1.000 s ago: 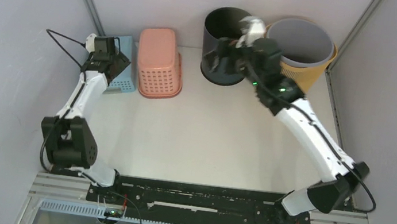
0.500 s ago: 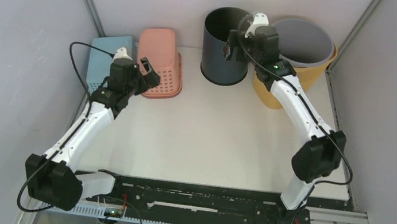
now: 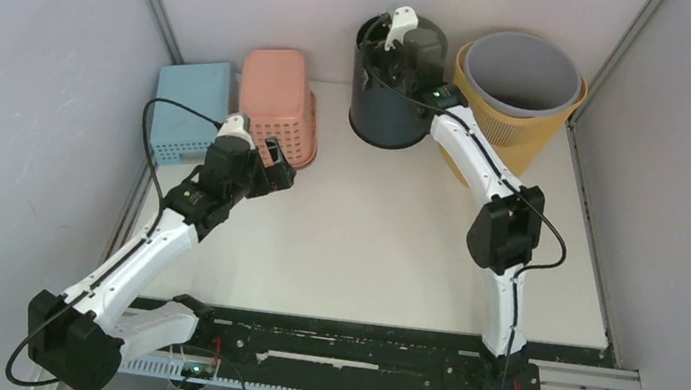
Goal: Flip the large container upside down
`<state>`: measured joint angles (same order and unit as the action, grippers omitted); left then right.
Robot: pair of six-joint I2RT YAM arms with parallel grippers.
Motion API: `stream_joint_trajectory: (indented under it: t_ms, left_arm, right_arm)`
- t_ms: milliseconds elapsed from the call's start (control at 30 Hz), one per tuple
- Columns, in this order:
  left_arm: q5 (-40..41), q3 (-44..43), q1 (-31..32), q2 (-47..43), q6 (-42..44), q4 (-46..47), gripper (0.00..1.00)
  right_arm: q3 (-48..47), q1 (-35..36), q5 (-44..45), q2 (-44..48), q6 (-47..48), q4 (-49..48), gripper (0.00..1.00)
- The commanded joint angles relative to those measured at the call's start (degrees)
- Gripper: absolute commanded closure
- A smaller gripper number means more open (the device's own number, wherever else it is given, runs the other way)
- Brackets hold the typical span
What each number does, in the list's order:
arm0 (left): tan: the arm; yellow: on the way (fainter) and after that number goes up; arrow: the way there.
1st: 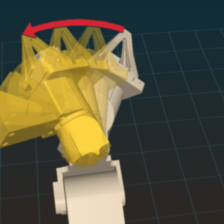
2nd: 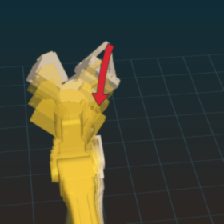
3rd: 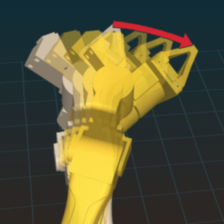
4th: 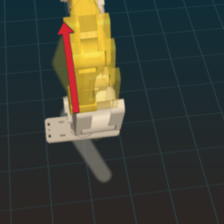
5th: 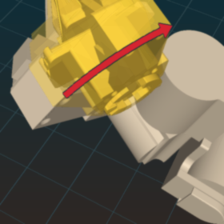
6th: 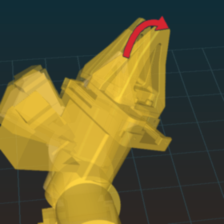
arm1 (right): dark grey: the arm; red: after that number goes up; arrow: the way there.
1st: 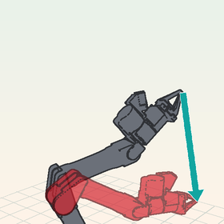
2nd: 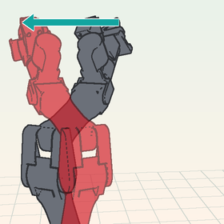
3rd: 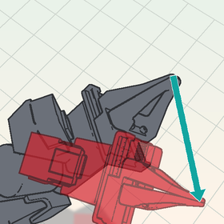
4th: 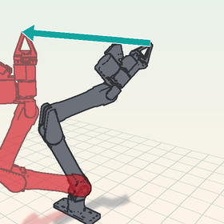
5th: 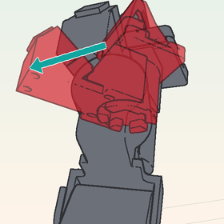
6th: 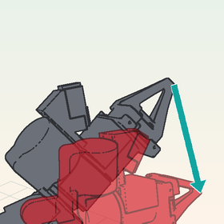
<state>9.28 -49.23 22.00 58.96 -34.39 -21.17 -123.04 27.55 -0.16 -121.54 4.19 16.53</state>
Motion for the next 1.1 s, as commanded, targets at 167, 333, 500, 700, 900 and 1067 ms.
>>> stream_joint_trajectory:
  t_ms: [167, 333, 500, 700, 900, 1067]
  left_arm:
    - [2.2, 0.9, 0.2, -1.7, 2.6, -0.1, 0.00]
    - [2.2, 1.1, 0.2, -1.5, 2.3, -0.4, 0.00]
    - [1.9, 1.8, 0.2, -1.8, 2.0, 0.1, 0.00]
    - [0.3, 2.8, 0.2, -2.1, 1.0, 0.8, 0.00]
    - [0.0, 4.2, 0.7, -3.2, 0.3, 1.2, 0.00]
    - [0.3, 4.5, 1.2, -3.2, 0.1, 1.2, 0.00]
  right_arm:
    - [-7.4, 0.8, -4.5, -6.1, 3.2, 2.4, 0.10]
    - [-13.4, 1.6, -0.5, -10.2, 4.5, 9.6, 0.22]
    - [-14.2, 2.7, 0.9, -8.9, 6.9, 15.0, 0.35]
    - [-19.2, 2.3, -4.7, -7.4, 8.6, 26.0, 0.36]
    - [-18.3, 2.4, -5.1, -5.3, 10.2, 32.0, 0.47]
    - [-14.5, 2.5, -5.9, -2.6, 9.0, 33.9, 0.66]
